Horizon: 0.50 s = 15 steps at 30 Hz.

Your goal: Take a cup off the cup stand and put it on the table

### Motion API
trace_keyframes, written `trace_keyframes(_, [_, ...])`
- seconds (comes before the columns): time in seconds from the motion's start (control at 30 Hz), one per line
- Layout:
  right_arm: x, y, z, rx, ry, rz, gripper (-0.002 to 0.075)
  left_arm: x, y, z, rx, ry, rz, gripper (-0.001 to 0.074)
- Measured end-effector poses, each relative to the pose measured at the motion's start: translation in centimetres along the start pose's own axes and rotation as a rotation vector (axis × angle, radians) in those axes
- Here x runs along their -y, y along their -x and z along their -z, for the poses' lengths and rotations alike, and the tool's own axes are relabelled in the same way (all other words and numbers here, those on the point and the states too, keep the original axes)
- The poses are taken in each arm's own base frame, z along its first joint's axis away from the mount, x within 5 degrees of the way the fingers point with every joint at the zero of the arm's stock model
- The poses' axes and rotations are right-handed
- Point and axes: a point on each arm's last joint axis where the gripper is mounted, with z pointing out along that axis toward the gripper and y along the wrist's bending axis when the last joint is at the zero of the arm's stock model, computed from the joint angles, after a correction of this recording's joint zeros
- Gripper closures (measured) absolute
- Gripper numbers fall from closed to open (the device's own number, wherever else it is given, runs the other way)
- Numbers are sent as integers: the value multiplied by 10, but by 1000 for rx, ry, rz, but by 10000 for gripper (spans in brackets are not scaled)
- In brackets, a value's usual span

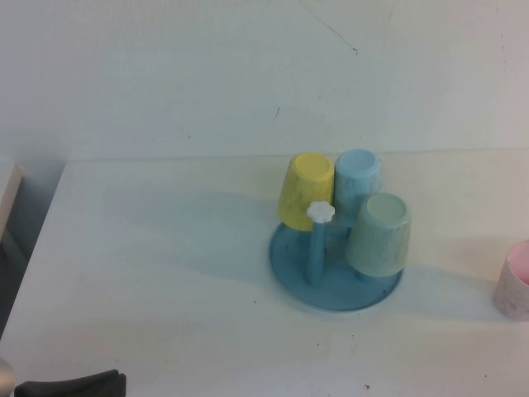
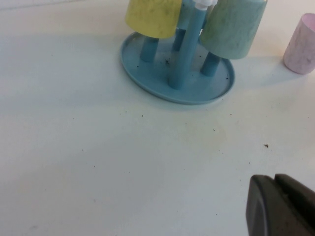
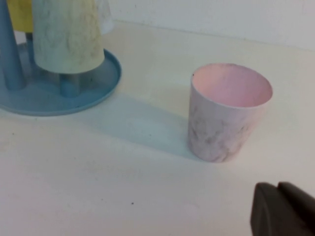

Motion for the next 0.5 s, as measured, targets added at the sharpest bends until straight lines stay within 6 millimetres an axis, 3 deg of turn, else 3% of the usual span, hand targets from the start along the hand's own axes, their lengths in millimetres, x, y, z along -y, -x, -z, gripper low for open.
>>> trace_keyframes(0.2, [1, 0, 0, -2, -7, 135, 727, 0, 0, 0, 0, 0, 0, 737])
trace_keyframes(0.5, [1, 0, 0, -2, -8, 148, 727, 0, 0, 0, 0, 0, 0, 737])
